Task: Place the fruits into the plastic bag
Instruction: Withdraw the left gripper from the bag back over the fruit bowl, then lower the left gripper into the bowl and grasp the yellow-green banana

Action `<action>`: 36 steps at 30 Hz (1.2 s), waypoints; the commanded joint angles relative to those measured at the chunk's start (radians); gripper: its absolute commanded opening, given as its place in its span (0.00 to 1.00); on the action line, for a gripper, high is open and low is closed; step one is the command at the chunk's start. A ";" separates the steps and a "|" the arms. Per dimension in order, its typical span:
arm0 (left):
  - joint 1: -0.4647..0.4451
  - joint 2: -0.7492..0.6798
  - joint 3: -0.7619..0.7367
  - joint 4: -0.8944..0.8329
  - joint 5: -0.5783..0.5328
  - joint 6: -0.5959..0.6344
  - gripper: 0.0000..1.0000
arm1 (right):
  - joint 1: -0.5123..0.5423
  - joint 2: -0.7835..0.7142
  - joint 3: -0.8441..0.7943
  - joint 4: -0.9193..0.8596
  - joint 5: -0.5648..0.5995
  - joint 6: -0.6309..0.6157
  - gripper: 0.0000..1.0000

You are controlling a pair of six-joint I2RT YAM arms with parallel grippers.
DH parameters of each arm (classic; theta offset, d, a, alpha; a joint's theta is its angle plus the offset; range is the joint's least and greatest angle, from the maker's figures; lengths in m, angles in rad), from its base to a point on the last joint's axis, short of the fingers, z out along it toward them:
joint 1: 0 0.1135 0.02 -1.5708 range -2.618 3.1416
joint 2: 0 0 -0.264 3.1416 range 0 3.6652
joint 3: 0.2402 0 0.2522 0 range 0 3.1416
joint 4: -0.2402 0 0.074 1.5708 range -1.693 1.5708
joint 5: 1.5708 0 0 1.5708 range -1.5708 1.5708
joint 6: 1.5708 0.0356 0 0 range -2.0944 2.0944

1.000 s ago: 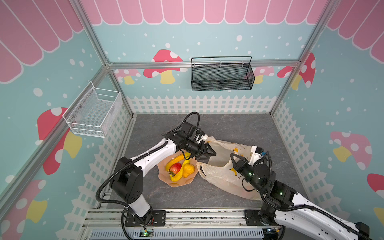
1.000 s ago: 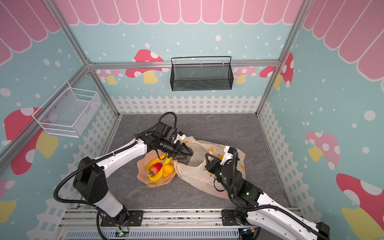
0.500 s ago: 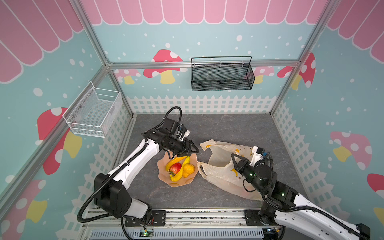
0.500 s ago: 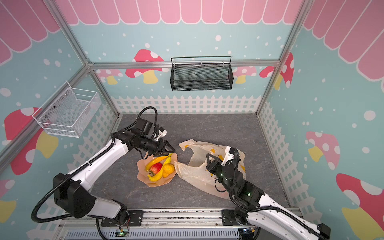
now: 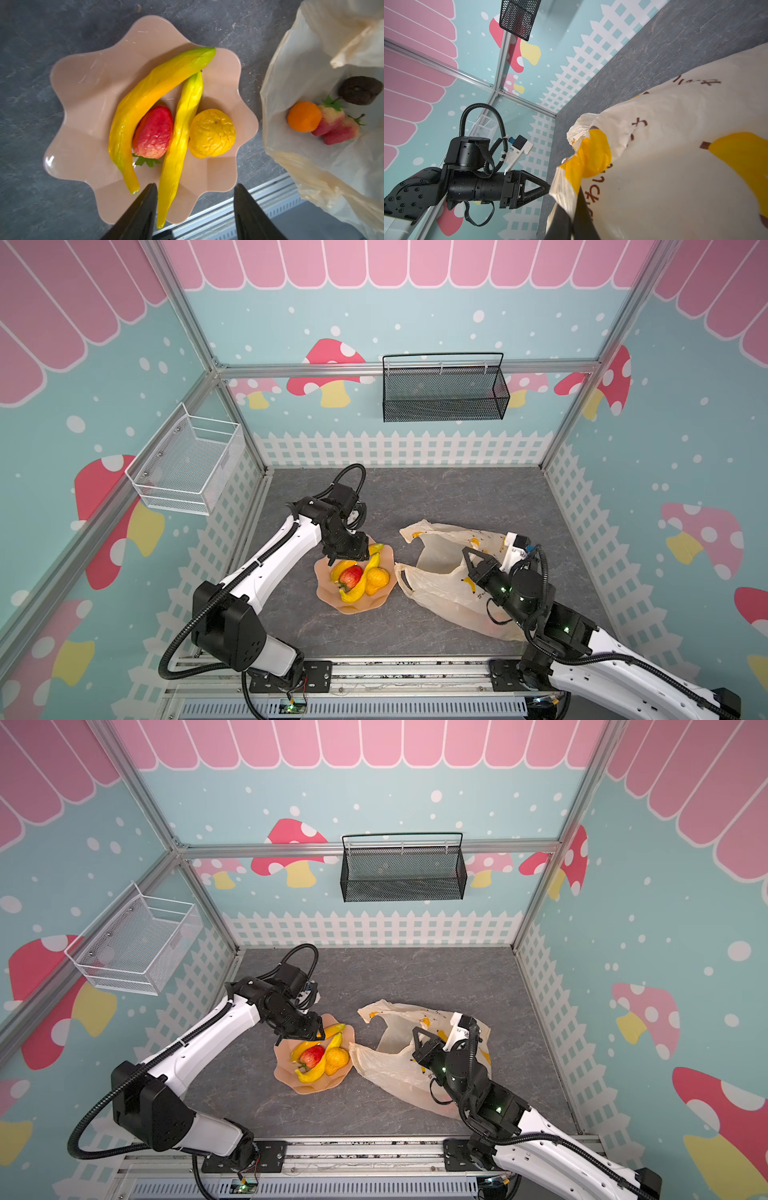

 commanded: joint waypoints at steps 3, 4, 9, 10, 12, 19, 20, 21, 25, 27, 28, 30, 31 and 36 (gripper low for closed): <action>0.004 0.033 0.004 0.045 -0.093 0.067 0.59 | 0.008 -0.003 0.005 -0.004 0.008 -0.003 0.00; 0.004 0.042 -0.005 0.060 -0.098 0.075 0.59 | 0.008 -0.002 0.005 -0.003 0.006 -0.003 0.00; -0.003 0.084 -0.042 0.132 -0.134 0.083 0.58 | 0.008 0.004 0.003 -0.004 0.004 0.001 0.00; -0.005 0.092 -0.047 0.146 -0.132 0.082 0.58 | 0.007 0.005 0.003 -0.004 0.004 0.002 0.00; -0.006 0.111 -0.048 0.163 -0.138 0.078 0.58 | 0.008 0.005 0.004 -0.004 0.004 0.003 0.00; -0.009 0.192 -0.050 0.213 -0.196 0.083 0.58 | 0.008 0.007 0.007 -0.003 0.006 0.001 0.00; -0.011 0.203 -0.048 0.214 -0.212 0.089 0.58 | 0.007 0.008 0.008 -0.005 0.007 0.000 0.00; -0.012 0.214 -0.047 0.216 -0.223 0.093 0.58 | 0.008 0.009 0.008 -0.002 0.007 0.001 0.00; -0.023 0.246 -0.044 0.234 -0.260 0.087 0.58 | 0.007 0.012 0.010 -0.006 0.012 0.003 0.00; -0.034 0.260 -0.048 0.253 -0.272 0.086 0.58 | 0.008 0.012 0.008 -0.005 0.012 0.002 0.00; -0.041 0.273 -0.043 0.253 -0.281 0.084 0.58 | 0.008 0.012 0.007 -0.006 0.012 0.002 0.00; -0.048 0.292 -0.037 0.257 -0.290 0.081 0.58 | 0.007 0.012 0.008 -0.007 0.013 0.004 0.00; -0.051 0.300 -0.034 0.258 -0.302 0.077 0.58 | 0.007 0.012 0.008 -0.008 0.013 0.003 0.00; -0.058 0.325 -0.039 0.269 -0.345 0.071 0.57 | 0.008 0.012 0.008 -0.008 0.014 0.006 0.00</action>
